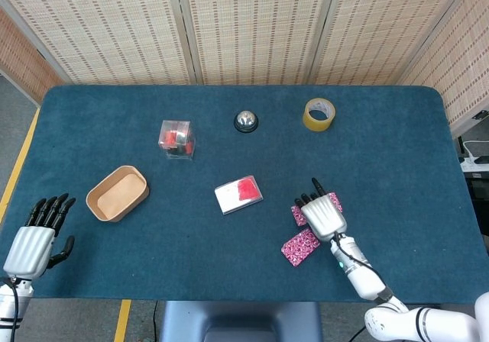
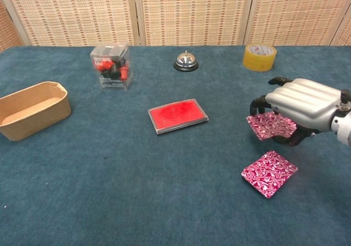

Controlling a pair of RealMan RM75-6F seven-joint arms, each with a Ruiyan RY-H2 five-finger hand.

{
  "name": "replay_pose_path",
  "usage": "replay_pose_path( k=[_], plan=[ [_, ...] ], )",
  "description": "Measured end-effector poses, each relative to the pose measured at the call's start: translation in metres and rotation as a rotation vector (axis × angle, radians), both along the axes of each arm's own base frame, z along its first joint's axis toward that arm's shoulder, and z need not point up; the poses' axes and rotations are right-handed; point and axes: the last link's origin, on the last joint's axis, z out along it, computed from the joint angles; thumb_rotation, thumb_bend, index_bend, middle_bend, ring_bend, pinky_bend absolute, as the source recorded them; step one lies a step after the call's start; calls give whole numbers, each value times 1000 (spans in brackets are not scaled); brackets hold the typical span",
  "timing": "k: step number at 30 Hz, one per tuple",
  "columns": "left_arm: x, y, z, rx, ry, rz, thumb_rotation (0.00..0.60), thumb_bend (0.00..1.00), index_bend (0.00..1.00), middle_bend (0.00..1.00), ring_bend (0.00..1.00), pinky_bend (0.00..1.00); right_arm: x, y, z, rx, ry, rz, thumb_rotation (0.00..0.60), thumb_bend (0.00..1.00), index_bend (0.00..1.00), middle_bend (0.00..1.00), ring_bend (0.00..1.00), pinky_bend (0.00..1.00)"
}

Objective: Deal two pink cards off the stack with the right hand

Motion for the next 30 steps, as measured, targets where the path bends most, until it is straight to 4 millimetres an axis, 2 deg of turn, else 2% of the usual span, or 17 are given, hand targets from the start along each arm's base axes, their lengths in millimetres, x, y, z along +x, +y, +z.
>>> replay_pose_path(
  k=[10,13,18,20,23,30],
  plan=[
    [0,-1,2,-2,-7,-4,600,483,0,0,0,60,37,13,-42,67,-25,58,600,271,667,505,376,25],
    [-1,-1,3,-1,-9,-1,600,483,0,0,0,60,40,13,-50,68,-24,57,600,271,545,485,347,25],
    [-2,0,3,-5,-9,2,600,483,0,0,0,60,39,11,-51,63,-3,55,600,271,176,286,211,16],
    [-2,0,3,-6,-9,2,600,482,0,0,0,60,38,11,-50,66,-4,52,600,271,86,246,178,9],
    [-2,-1,2,-7,-6,-1,600,482,0,0,0,60,38,12,-47,74,-9,44,600,271,24,224,157,5],
    [0,0,1,-7,-1,0,600,483,0,0,0,60,34,16,-31,52,2,50,600,271,0,220,148,4]
  ],
)
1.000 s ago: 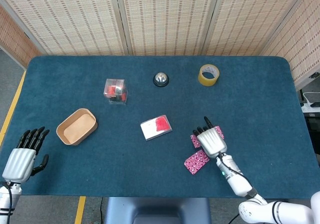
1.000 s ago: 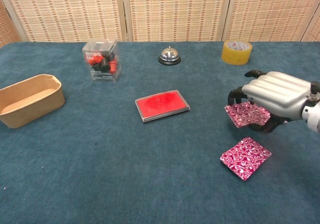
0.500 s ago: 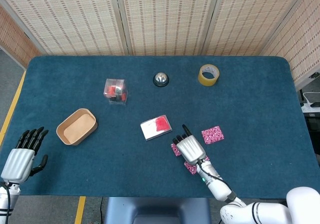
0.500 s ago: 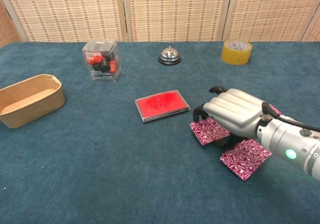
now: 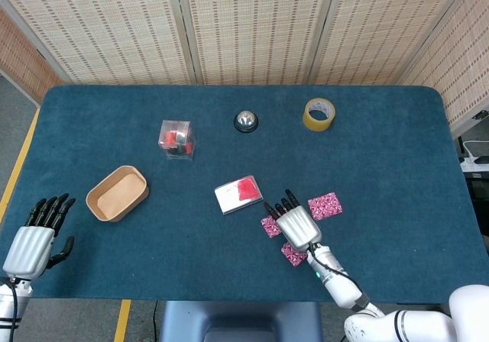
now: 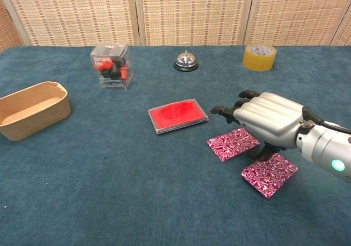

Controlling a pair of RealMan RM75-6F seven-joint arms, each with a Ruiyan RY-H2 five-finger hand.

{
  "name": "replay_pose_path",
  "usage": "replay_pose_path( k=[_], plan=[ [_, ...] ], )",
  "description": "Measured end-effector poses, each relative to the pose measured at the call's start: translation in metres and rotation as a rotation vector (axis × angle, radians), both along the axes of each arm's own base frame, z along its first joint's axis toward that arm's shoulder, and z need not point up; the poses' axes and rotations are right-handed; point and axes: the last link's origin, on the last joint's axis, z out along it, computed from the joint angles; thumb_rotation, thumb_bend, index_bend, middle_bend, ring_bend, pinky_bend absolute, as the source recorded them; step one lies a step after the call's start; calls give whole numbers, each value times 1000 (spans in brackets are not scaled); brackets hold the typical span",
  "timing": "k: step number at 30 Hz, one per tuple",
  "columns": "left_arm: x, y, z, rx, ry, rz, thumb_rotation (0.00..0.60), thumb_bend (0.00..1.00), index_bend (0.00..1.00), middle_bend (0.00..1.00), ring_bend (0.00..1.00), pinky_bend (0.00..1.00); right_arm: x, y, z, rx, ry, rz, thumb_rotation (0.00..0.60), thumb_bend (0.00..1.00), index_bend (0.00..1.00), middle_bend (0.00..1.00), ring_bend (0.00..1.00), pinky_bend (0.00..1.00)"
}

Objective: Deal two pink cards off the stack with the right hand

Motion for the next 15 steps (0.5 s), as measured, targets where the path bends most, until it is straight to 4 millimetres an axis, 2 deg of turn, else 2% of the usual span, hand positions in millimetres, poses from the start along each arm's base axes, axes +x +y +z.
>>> replay_pose_path(
  k=[5,8,11,15],
  plan=[
    [0,-1,1,6,1,4,600,483,0,0,0,60,-6,9,22,-45,-34,7,600,271,0,195,108,0],
    [-2,-1,3,12,1,4,600,484,0,0,0,60,-17,19,41,-99,-66,3,600,271,0,150,57,0],
    [-3,-1,3,13,3,4,600,483,0,0,0,60,-27,30,58,-151,-90,2,600,271,0,61,2,0],
    [-2,-1,2,35,8,-6,600,483,0,0,0,60,-62,51,86,-262,-102,-70,600,271,0,6,0,0]
  ],
)
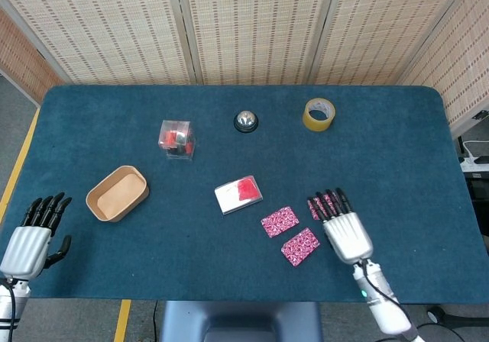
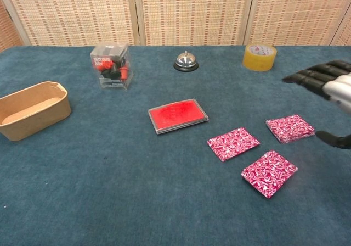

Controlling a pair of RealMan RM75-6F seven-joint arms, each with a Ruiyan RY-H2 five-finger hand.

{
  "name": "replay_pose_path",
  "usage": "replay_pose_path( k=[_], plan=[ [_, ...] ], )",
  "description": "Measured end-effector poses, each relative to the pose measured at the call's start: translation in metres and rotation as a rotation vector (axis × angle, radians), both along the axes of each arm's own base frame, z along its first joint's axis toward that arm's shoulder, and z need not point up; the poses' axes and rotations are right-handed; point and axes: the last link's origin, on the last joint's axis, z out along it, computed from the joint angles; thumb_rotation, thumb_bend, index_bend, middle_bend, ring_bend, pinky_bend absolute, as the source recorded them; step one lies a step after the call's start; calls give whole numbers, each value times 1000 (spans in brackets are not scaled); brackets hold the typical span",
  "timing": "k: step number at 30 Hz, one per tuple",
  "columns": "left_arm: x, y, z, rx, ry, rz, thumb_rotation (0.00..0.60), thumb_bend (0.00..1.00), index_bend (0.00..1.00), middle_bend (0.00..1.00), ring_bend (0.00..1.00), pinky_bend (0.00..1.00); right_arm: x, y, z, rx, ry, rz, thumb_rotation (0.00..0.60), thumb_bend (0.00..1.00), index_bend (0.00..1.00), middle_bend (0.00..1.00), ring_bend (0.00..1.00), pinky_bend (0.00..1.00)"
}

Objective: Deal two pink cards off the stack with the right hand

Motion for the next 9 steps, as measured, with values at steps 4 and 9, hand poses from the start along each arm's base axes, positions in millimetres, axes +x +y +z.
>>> replay_pose_path(
  k=[4,9],
  plan=[
    [0,1,-2,12,6,-11,600,483,0,0,0,60,-34,23,30,-91,-101,-74,600,271,0,0,0,0],
    [2,2,-6,11,13,-26,600,482,0,0,0,60,-65,49,68,-142,-221,-132,600,271,0,0,0,0]
  ],
)
